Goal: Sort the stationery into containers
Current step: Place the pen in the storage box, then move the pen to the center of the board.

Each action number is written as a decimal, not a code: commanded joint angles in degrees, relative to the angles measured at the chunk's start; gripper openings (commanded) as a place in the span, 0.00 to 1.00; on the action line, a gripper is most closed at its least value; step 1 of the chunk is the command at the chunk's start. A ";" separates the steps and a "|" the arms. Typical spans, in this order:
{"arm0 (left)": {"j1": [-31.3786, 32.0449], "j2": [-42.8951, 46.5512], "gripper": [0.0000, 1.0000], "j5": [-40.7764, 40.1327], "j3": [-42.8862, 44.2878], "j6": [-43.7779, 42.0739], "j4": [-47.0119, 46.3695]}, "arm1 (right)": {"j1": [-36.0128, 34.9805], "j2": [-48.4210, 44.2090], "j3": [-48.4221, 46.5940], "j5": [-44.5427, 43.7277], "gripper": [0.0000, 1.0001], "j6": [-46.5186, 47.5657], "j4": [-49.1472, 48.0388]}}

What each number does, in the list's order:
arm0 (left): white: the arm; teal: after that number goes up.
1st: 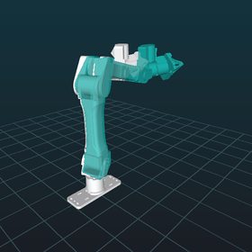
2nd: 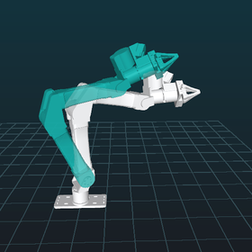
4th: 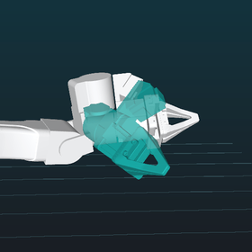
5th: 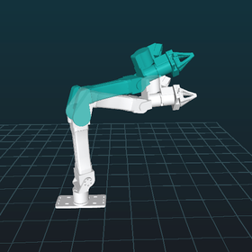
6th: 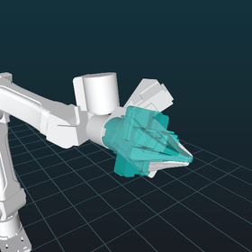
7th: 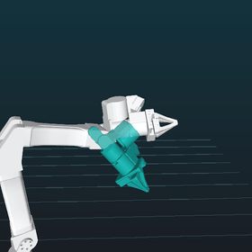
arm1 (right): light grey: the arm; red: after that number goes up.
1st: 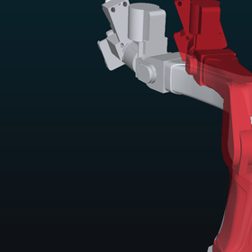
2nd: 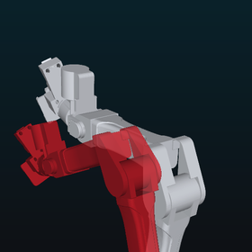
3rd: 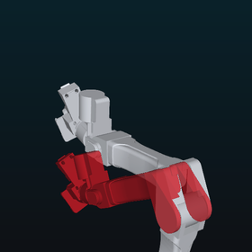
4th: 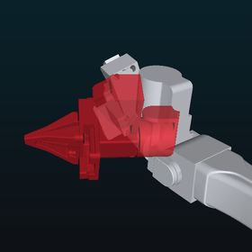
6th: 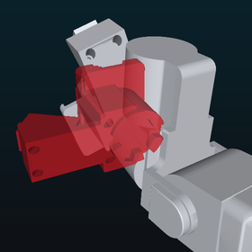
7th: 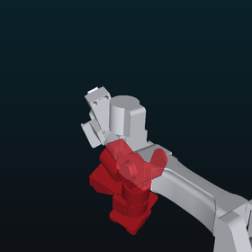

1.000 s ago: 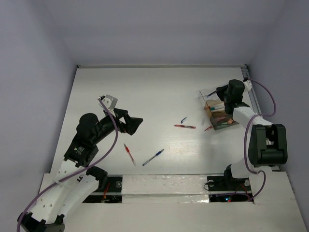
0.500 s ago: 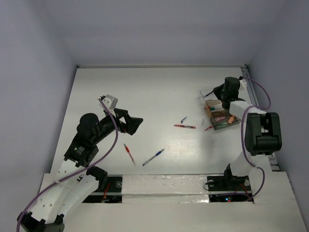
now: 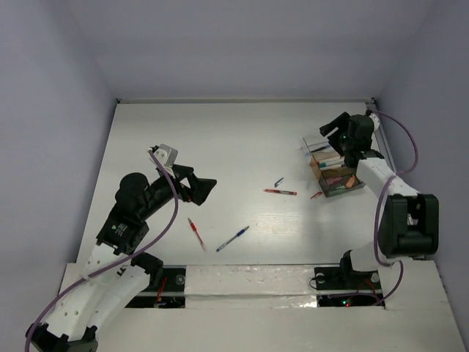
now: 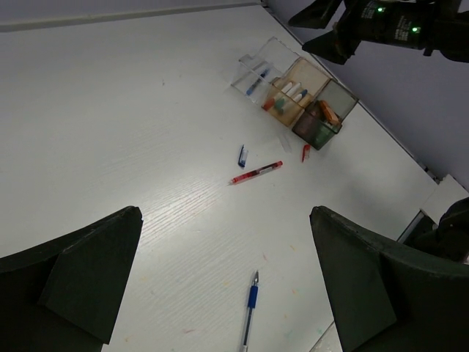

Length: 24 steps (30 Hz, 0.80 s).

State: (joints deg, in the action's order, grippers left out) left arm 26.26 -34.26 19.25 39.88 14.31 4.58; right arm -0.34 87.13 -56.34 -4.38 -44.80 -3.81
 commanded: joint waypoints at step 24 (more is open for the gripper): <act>0.19 6.57 0.97 -9.67 1.08 0.20 0.43 | -64.70 3.72 -0.97 8.25 0.78 -7.93 25.27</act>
State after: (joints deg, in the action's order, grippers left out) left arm 26.26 -28.62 9.63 39.88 14.39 6.83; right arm -64.64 87.59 -55.79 3.46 -48.21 24.97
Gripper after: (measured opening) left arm 0.978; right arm 0.777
